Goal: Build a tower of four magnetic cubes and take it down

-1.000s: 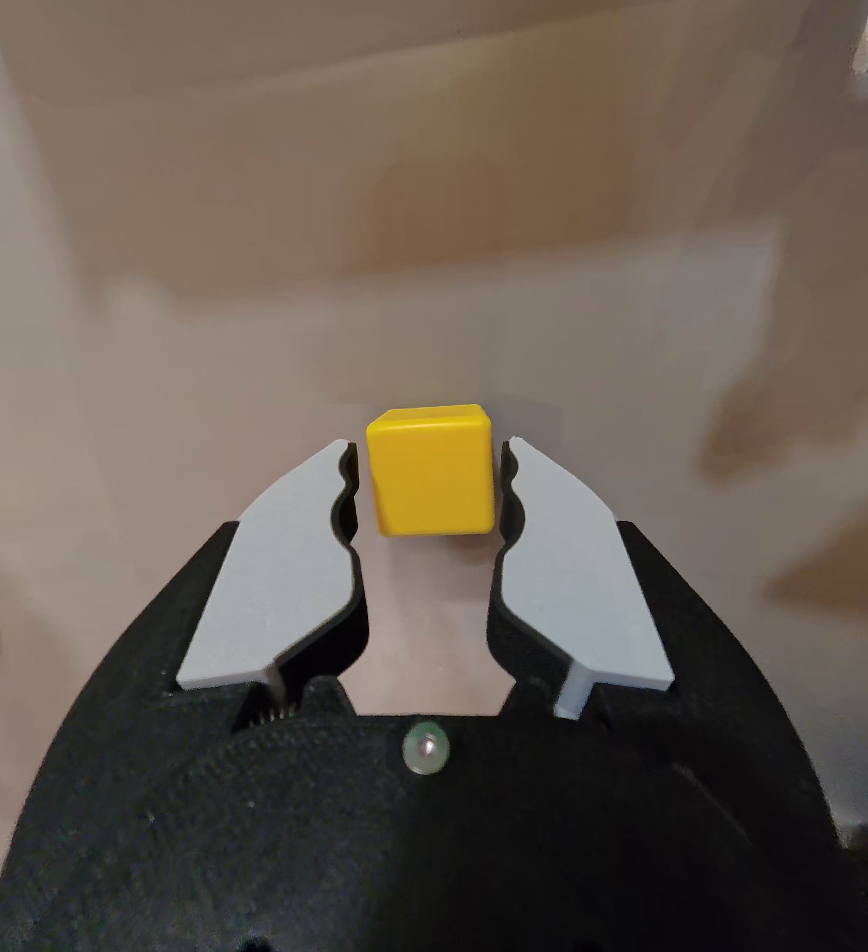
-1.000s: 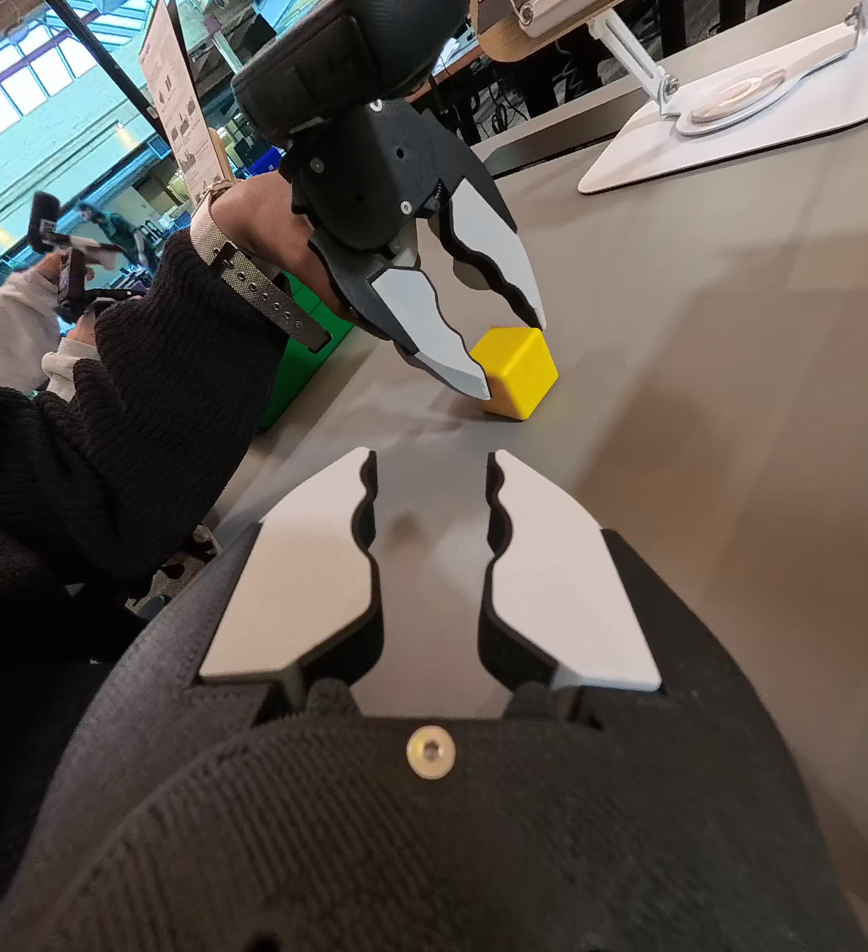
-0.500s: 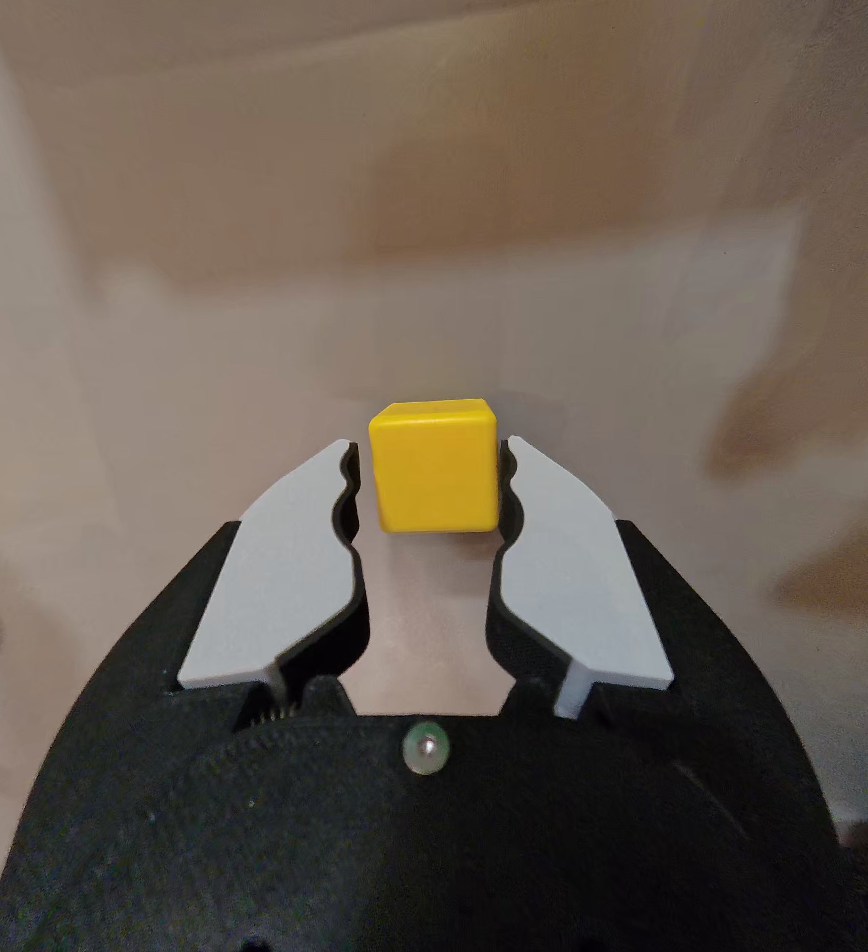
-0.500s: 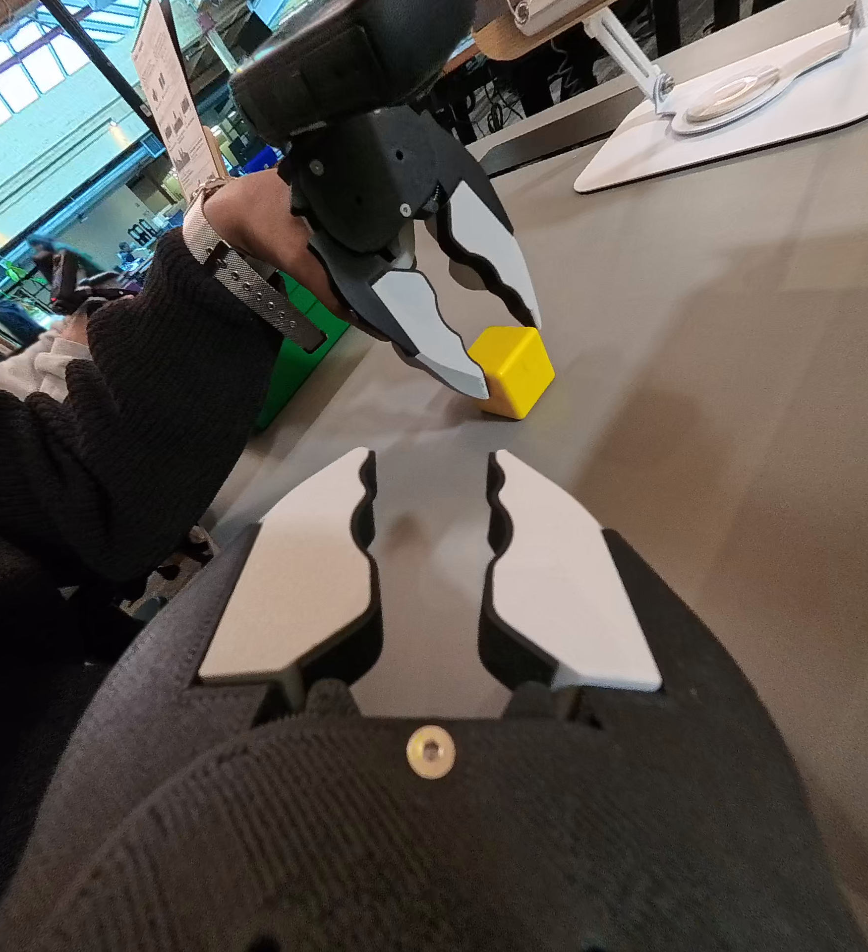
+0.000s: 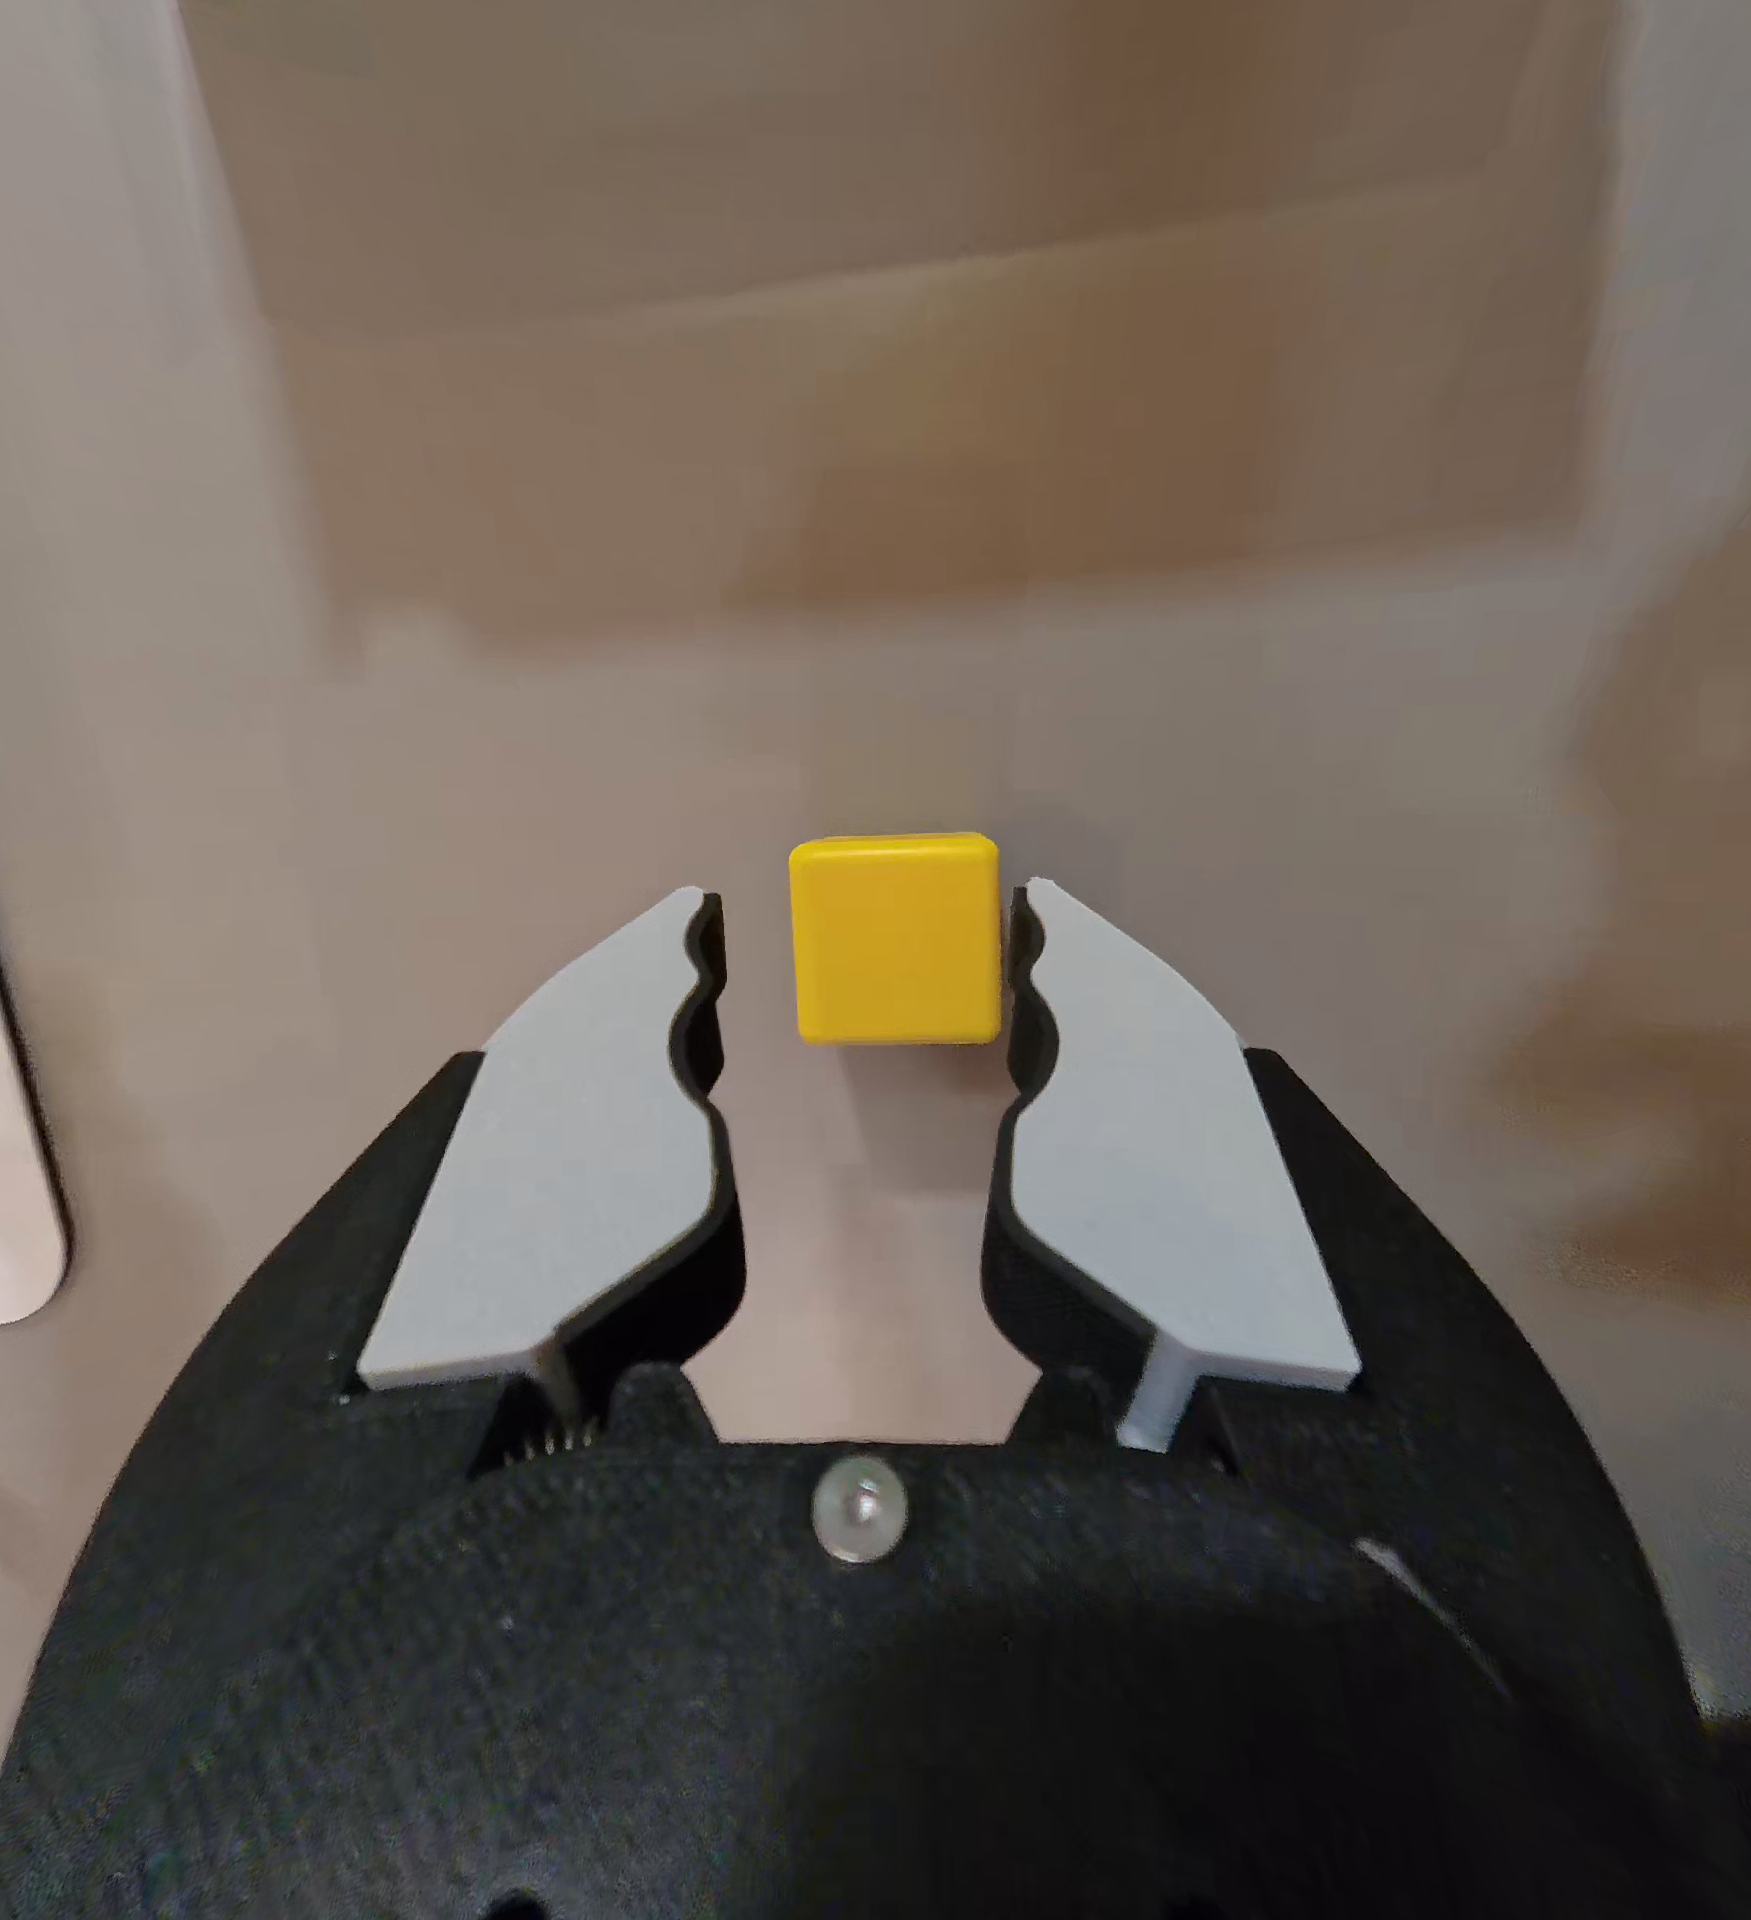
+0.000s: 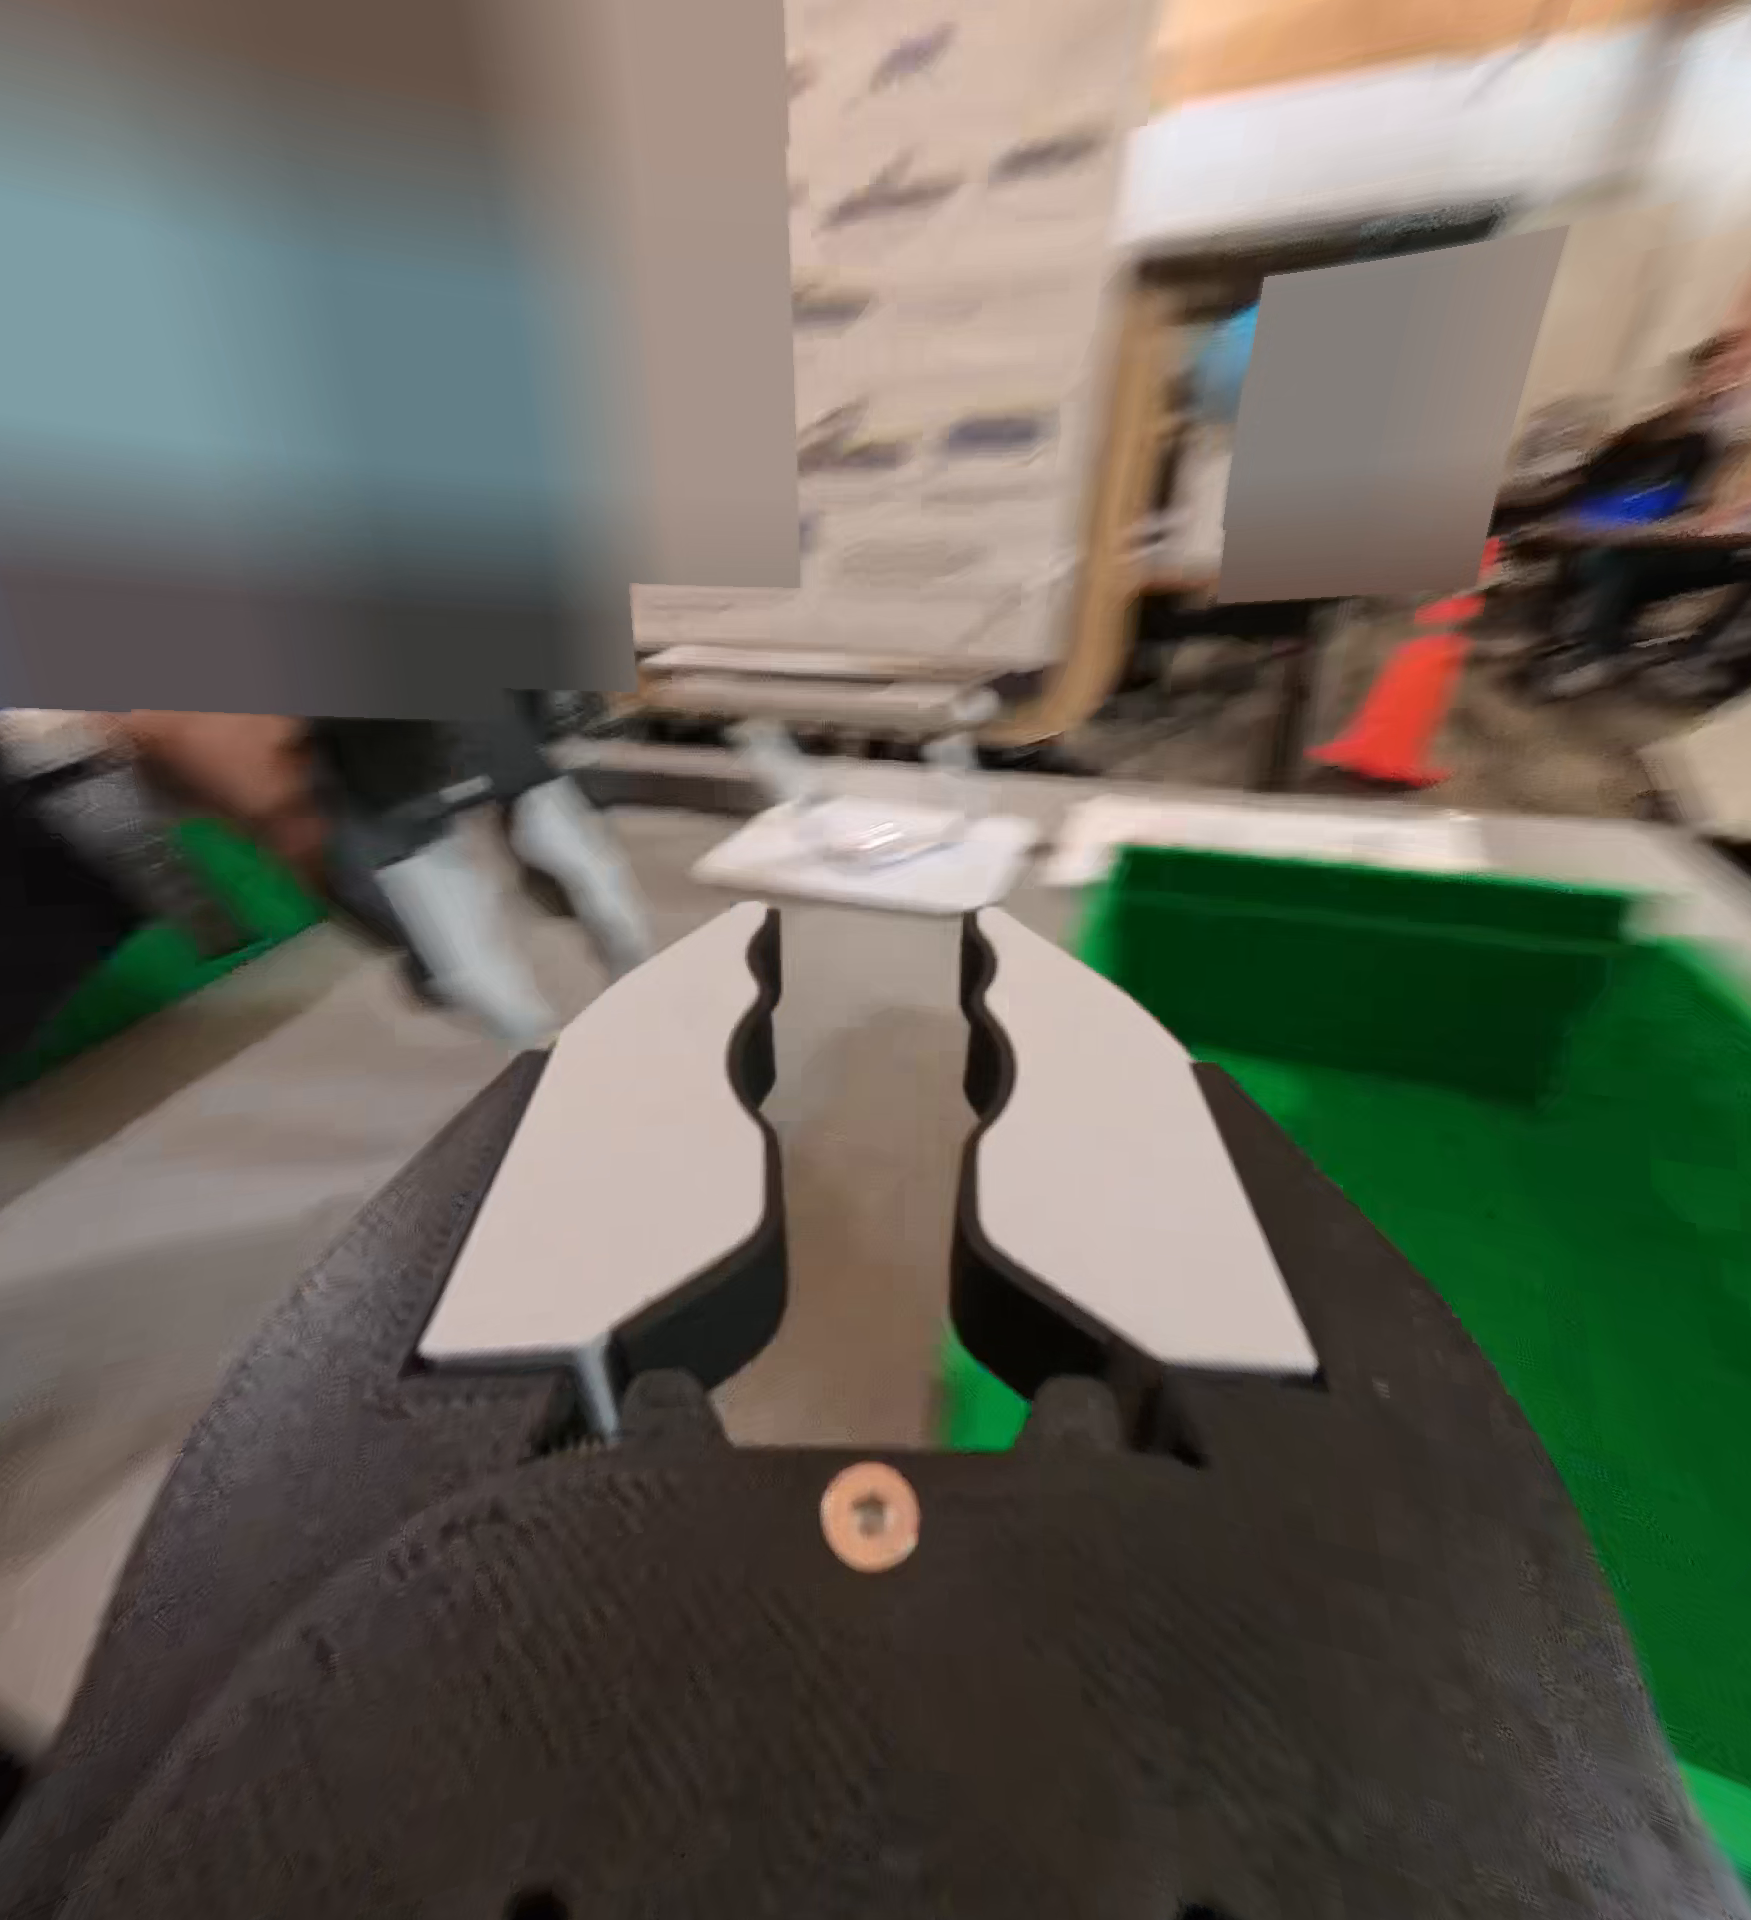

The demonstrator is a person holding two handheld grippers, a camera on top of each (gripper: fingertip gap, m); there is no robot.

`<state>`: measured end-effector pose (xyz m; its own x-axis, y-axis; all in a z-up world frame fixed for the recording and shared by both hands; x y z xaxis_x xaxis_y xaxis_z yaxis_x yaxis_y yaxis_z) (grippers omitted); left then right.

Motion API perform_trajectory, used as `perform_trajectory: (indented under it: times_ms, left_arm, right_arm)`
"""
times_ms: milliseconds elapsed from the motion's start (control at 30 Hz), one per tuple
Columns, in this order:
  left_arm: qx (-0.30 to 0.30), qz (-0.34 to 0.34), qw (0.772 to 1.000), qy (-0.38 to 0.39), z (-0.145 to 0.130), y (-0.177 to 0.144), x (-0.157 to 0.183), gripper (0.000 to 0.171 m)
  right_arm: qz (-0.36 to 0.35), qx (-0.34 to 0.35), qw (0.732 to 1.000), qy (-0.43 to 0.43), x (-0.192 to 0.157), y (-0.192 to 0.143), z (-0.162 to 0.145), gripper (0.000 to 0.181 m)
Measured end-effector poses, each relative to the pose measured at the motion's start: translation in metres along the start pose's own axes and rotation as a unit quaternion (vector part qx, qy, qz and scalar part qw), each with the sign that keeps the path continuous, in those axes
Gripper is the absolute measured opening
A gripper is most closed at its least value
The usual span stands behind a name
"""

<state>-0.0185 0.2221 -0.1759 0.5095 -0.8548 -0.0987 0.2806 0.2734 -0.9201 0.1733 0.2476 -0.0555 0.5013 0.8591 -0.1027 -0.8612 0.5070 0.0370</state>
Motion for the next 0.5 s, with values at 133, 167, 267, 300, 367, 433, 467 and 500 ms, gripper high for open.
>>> perform_trajectory:
  times_ms: [133, 167, 267, 300, 367, 433, 467, 500]
  left_arm:
    - [0.016, 0.012, 1.0, -0.004, 0.002, -0.009, -0.005, 0.054]
    - [0.016, 0.015, 1.0, -0.005, 0.001, -0.01, -0.006, 0.054]
    - [0.012, 0.021, 1.0, -0.006, -0.001, -0.012, -0.009, 0.053]
    - [0.01, 0.024, 1.0, -0.007, -0.002, -0.012, -0.009, 0.053]
    - [0.009, 0.027, 1.0, -0.006, -0.002, -0.014, -0.01, 0.053]
    - [0.008, 0.035, 0.999, -0.004, -0.002, -0.016, -0.011, 0.053]
    - [0.008, 0.042, 0.999, -0.003, -0.001, -0.017, -0.013, 0.054]
    - [0.008, 0.049, 0.999, -0.002, -0.001, -0.018, -0.014, 0.053]
  right_arm:
    - [-0.201, 0.005, 0.977, -0.07, 0.14, -0.057, 0.03, 0.049]
    - [-0.238, -0.027, 0.968, -0.076, 0.17, -0.071, 0.021, 0.056]
    - [-0.27, -0.057, 0.961, -0.005, 0.221, -0.096, -0.012, 0.059]
    - [-0.254, -0.069, 0.964, 0.035, 0.226, -0.096, -0.025, 0.057]
    - [-0.224, -0.105, 0.966, 0.08, 0.228, -0.089, -0.049, 0.056]
    - [-0.225, -0.169, 0.958, 0.052, 0.234, -0.084, -0.079, 0.051]
    - [-0.229, -0.191, 0.954, 0.026, 0.237, -0.083, -0.088, 0.05]
    - [-0.242, -0.191, 0.951, 0.001, 0.241, -0.084, -0.09, 0.025]
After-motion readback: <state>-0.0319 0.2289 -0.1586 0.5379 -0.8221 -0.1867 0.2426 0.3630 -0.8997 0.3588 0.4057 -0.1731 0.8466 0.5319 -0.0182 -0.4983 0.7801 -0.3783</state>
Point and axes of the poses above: each gripper's, where its closed fingertips meet, y out along the fingers, z out of its top, x = y × z across the jaws, the point moved 1 cm from there along -y, back along the fingers, and after that the axes turned 4 degrees about y, right-handed, at the moved point
